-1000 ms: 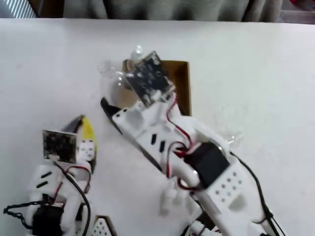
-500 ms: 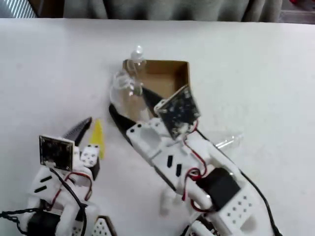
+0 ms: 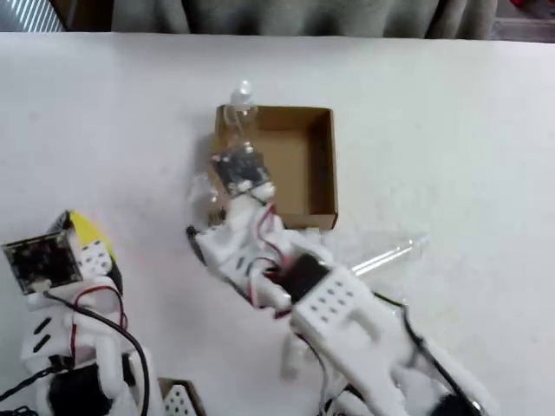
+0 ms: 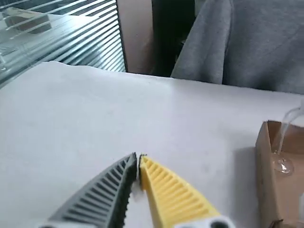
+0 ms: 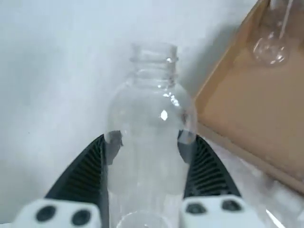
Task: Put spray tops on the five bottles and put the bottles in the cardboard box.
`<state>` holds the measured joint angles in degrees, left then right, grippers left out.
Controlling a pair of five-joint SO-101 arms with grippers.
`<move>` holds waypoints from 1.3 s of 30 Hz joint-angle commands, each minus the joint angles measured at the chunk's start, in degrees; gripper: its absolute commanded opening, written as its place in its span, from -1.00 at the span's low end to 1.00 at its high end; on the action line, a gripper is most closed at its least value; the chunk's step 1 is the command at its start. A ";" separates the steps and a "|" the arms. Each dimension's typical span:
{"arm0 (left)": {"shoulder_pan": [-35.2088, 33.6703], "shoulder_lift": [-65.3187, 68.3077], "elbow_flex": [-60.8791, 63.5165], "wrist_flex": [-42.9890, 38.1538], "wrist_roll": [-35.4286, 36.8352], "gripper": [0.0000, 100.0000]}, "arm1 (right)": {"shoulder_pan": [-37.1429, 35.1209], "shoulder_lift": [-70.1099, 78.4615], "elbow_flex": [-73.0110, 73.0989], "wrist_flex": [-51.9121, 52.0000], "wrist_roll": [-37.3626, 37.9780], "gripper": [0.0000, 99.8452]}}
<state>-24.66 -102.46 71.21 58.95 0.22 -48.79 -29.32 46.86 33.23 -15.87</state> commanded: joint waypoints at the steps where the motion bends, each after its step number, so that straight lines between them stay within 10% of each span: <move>1: -3.91 15.34 -5.89 -3.60 1.32 -0.96 | -1.89 8.57 -0.88 -7.78 -4.48 -0.97; 17: -6.20 30.37 -13.01 -3.87 5.36 -0.96 | -6.90 33.80 -13.10 -11.12 -13.01 -0.69; 39: -4.26 30.55 -18.20 1.93 5.45 -0.95 | -5.05 -11.56 -12.84 26.86 9.14 -0.58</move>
<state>-30.11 -72.57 58.55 57.63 4.88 -55.12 -29.76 35.69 51.87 -12.70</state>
